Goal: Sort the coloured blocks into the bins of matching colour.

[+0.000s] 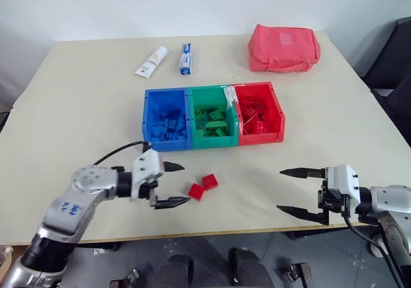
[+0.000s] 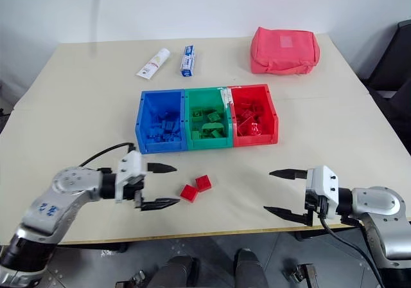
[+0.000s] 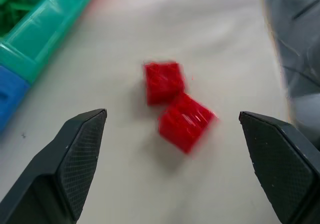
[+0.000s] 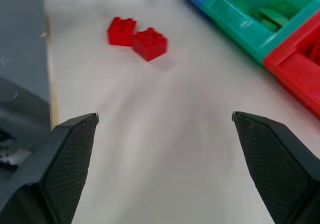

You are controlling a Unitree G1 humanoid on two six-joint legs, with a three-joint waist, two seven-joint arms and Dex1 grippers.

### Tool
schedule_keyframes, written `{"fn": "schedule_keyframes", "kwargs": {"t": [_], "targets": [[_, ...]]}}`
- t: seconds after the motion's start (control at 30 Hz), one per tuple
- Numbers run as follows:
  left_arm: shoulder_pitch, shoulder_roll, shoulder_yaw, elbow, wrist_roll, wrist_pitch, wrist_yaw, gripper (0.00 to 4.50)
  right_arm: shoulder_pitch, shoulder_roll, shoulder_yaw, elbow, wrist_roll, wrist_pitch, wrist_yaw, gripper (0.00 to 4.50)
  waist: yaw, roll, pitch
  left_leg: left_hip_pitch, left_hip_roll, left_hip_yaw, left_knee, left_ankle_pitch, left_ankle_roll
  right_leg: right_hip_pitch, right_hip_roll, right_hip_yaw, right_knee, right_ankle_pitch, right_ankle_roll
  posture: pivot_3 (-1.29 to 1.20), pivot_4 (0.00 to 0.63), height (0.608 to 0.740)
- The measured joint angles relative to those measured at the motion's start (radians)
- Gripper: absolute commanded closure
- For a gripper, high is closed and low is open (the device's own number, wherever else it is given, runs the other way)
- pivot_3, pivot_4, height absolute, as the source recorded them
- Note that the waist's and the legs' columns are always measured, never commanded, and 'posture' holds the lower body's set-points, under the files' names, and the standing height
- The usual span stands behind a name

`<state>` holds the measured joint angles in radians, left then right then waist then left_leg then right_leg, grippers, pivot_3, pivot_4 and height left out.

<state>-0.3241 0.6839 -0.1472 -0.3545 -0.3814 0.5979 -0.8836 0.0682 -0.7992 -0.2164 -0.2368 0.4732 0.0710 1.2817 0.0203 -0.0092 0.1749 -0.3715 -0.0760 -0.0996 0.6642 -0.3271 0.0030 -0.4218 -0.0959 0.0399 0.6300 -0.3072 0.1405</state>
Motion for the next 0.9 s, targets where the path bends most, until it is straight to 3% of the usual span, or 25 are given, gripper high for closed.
{"fn": "schedule_keyframes", "kwargs": {"t": [0.2, 0.37, 0.47, 0.73, 0.9], "targets": [[-0.187, -0.140, -0.188, 0.028, 0.127, 0.147, 0.146, 0.00, 0.076, 0.000, -0.030, -0.115, 0.028, 0.050, -0.062, 0.02, 0.007, 0.000, 0.000, 0.000, -0.001, 0.000, 0.000, 0.000, 0.000, 0.001, 0.001, 0.000, 0.000, 0.000, 0.000, 0.00, 0.150, 0.740], [-0.211, -0.130, -0.277, 0.057, 0.184, 0.206, 0.149, 0.00, 0.144, 0.000, -0.064, -0.171, 0.036, 0.066, -0.098, 0.02, 0.004, 0.000, 0.000, 0.000, -0.001, 0.000, 0.001, 0.000, 0.000, 0.000, 0.001, 0.001, 0.000, 0.000, 0.000, 0.00, 0.150, 0.740], [-0.225, -0.114, -0.301, 0.076, 0.215, 0.207, 0.137, 0.57, 0.161, 0.000, -0.075, -0.206, 0.042, 0.065, -0.122, 0.00, 0.007, 0.000, 0.000, 0.000, -0.001, 0.000, 0.001, 0.000, 0.000, 0.001, 0.001, 0.000, 0.000, 0.000, 0.000, 0.00, 0.150, 0.740], [-0.265, -0.155, -0.317, 0.124, 0.252, 0.196, 0.122, 3.02, 0.200, 0.017, -0.073, -0.246, 0.042, 0.065, -0.175, 0.00, 0.008, 0.000, 0.000, 0.001, -0.001, -0.001, 0.001, 0.000, 0.000, 0.003, 0.001, -0.001, -0.002, 0.000, 0.001, 0.00, 0.150, 0.740], [-0.286, -0.199, -0.281, 0.141, 0.222, 0.167, 0.081, 3.03, 0.221, 0.034, -0.076, -0.248, 0.041, 0.062, -0.208, 0.00, 0.009, -0.001, 0.000, 0.001, -0.001, -0.001, 0.002, 0.000, 0.000, 0.004, 0.000, -0.001, -0.001, 0.000, 0.001, 0.00, 0.150, 0.740]]}}
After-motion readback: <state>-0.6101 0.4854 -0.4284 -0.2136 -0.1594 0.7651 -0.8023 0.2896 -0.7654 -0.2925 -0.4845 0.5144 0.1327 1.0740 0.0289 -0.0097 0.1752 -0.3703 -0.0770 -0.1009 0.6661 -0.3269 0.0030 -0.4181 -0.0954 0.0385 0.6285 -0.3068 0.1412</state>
